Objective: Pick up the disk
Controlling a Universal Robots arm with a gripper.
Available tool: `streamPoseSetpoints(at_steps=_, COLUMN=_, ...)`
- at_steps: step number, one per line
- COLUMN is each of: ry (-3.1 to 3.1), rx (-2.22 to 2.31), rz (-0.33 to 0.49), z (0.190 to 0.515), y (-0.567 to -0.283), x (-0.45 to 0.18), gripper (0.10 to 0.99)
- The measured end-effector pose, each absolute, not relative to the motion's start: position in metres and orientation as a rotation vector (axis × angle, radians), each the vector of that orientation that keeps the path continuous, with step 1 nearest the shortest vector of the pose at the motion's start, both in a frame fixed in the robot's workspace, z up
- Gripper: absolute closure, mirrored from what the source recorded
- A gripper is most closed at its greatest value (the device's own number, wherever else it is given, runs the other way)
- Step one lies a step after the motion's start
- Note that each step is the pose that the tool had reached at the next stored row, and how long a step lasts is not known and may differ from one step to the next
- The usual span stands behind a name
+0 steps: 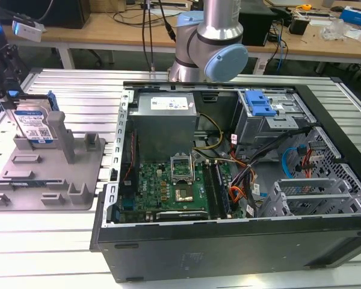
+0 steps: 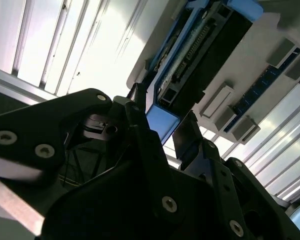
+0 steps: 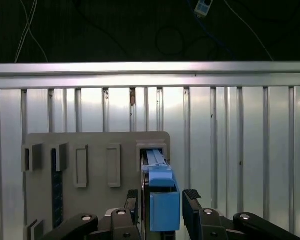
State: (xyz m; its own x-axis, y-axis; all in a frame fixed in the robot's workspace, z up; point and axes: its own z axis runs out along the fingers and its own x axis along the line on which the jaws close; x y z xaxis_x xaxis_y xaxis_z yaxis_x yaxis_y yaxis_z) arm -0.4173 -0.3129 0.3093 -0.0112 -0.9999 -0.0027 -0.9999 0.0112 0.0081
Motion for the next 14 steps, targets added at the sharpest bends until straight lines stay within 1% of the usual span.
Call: streamPoseSetpoints(at_steps=14, ry=-2.230, rx=2.205, rz=-0.015, z=0.2991, y=-0.3129, x=-0.4179, gripper=0.604)
